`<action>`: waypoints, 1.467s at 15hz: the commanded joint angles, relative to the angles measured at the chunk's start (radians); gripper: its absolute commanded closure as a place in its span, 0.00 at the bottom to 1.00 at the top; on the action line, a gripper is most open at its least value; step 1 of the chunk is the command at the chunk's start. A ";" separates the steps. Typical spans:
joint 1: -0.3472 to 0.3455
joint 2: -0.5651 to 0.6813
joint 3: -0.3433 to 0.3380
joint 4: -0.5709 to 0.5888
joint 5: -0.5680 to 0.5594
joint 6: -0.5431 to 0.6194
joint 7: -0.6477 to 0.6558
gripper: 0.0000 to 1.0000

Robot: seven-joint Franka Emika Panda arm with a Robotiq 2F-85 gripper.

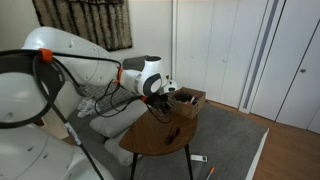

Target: Put the pen in the box

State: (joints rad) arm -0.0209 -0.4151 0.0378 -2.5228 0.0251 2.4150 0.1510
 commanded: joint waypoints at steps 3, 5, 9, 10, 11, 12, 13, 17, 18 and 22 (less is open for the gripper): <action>-0.016 0.079 -0.003 0.113 0.066 0.048 0.120 0.97; -0.042 0.132 -0.003 0.207 0.049 0.074 0.178 0.97; -0.095 0.293 -0.005 0.412 -0.013 0.079 0.278 0.97; -0.098 0.339 -0.013 0.459 -0.017 0.067 0.291 0.97; -0.094 0.382 -0.021 0.506 -0.012 0.055 0.292 0.97; -0.087 0.418 -0.027 0.543 -0.009 0.053 0.292 0.97; -0.080 0.453 -0.032 0.577 -0.012 0.056 0.300 0.97; -0.058 0.568 -0.059 0.712 0.001 0.039 0.312 0.97; -0.051 0.596 -0.061 0.741 0.014 0.042 0.301 0.97; -0.036 0.653 -0.065 0.825 0.040 0.006 0.265 0.61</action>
State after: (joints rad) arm -0.0823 0.1900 -0.0089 -1.7854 0.0408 2.4745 0.4311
